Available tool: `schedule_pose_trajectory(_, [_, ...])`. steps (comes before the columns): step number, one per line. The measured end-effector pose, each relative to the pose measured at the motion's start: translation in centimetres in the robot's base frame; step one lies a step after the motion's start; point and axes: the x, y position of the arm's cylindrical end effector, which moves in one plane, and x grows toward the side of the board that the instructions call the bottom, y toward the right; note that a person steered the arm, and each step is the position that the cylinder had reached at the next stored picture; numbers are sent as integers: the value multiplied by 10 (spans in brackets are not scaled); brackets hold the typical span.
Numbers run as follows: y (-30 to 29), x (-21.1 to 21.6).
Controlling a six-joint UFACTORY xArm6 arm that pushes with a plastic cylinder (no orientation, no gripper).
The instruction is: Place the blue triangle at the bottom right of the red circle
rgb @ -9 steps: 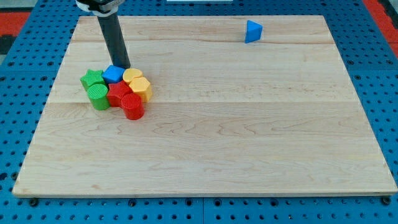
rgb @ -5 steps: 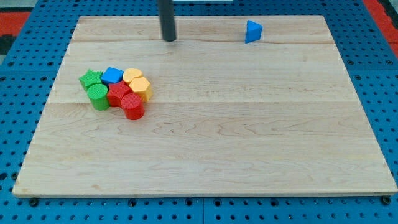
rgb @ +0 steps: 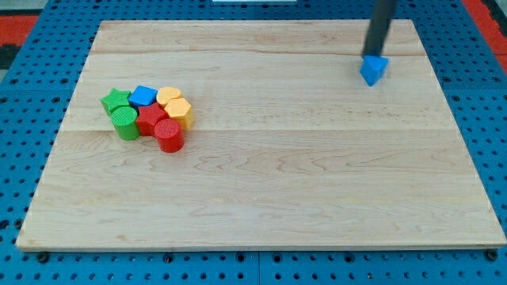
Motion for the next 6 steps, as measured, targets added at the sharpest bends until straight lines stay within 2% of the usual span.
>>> schedule_pose_trajectory(1, [-9,48])
schedule_pose_trajectory(3, [-64,168])
schedule_pose_trajectory(4, [-52,145])
schedule_pose_trajectory(5, [-29,99])
schedule_pose_trajectory(6, [-6,114])
